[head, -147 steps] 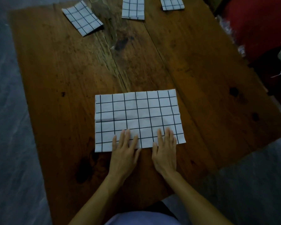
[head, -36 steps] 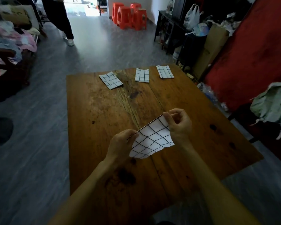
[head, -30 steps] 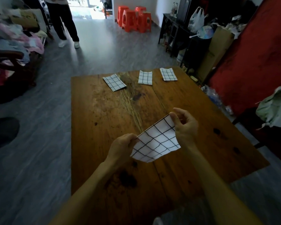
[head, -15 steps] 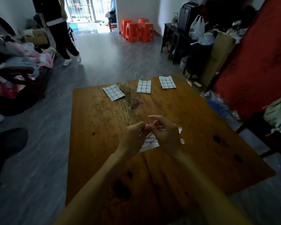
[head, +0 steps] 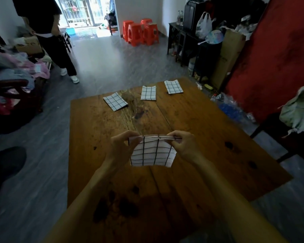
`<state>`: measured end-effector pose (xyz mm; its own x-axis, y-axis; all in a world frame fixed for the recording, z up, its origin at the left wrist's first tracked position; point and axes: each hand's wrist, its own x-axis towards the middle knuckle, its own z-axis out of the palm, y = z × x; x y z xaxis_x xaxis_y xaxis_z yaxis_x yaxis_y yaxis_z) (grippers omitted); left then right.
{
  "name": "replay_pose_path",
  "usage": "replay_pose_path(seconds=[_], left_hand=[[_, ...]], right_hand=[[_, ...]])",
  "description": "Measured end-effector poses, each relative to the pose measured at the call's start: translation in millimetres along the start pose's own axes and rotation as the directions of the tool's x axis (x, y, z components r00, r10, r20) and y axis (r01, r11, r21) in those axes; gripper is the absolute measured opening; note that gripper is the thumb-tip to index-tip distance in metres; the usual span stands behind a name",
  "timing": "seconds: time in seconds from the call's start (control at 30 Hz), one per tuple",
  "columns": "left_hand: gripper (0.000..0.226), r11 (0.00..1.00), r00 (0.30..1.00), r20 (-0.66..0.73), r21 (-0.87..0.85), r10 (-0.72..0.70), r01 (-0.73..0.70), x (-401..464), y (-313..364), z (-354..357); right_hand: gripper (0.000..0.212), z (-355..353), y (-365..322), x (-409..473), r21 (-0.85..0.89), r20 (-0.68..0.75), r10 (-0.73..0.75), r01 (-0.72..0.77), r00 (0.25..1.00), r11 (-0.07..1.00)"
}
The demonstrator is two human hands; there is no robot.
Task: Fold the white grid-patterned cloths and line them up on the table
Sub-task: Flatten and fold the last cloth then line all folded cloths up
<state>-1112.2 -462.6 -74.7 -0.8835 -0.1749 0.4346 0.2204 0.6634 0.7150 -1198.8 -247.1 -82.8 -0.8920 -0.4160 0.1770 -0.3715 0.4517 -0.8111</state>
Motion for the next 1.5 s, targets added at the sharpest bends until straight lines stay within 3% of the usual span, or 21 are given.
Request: replay_pose_path(seconds=[0.23, 0.4, 0.5, 0.63, 0.73, 0.83, 1.1, 1.23, 1.37, 1.5], left_hand=[[0.01, 0.997, 0.999, -0.034, 0.071, 0.002, 0.001, 4.5, -5.4, -1.5], [0.012, 0.996, 0.999, -0.047, 0.083, 0.02, -0.017, 6.9, -6.8, -3.8], [0.012, 0.996, 0.998, -0.054, 0.084, 0.011, -0.007, 8.6, -8.5, -2.1], [0.012, 0.996, 0.999, -0.021, 0.079, 0.042, -0.04, 10.0, -0.3, 3.6], [0.019, 0.999, 1.0, -0.021, 0.035, 0.021, -0.021, 8.0, 5.0, 4.7], [0.024, 1.0, 0.999, 0.022, -0.002, -0.026, 0.026, 3.1, -2.6, -0.5], [0.006, 0.956, 0.961, 0.133, -0.131, -0.244, 0.261, -18.6, -24.9, -3.8], [0.015, 0.933, 0.94, 0.192, -0.17, -0.284, 0.316, -17.7, -33.3, 1.7], [0.016, 0.932, 0.905, 0.288, -0.091, -0.312, 0.35, -6.5, -50.4, 14.4], [0.015, 0.899, 0.86, 0.331, -0.067, -0.389, 0.432, 8.8, -76.1, 35.0]], right_hand=[[0.011, -12.1, -1.1, -1.5, 0.036, 0.074, 0.024, -0.027, 0.997, 0.999], [0.011, -15.2, -3.0, -0.8, 0.024, 0.041, 0.013, -0.014, 0.999, 1.0], [0.012, -14.7, -2.6, 0.2, -0.039, 0.007, -0.009, 0.01, 1.0, 0.999], [0.018, -4.5, -13.9, 2.1, -0.222, 0.065, -0.138, 0.149, 0.988, 0.964], [0.014, 2.9, -26.7, 6.9, -0.234, 0.079, -0.157, 0.171, 0.985, 0.957], [0.012, 0.9, -31.5, 9.9, -0.183, 0.07, -0.118, 0.129, 0.991, 0.975], [0.009, -2.0, -29.4, 5.7, -0.185, 0.145, 0.048, -0.02, 0.988, 0.983], [0.007, 5.8, -25.9, 8.3, -0.168, 0.177, 0.117, -0.087, 0.977, 0.982], [0.006, 12.5, -7.0, 20.9, -0.228, 0.332, 0.232, -0.161, 0.914, 0.96], [0.006, 25.0, 26.6, 47.8, -0.242, 0.361, 0.287, -0.208, 0.887, 0.948]])
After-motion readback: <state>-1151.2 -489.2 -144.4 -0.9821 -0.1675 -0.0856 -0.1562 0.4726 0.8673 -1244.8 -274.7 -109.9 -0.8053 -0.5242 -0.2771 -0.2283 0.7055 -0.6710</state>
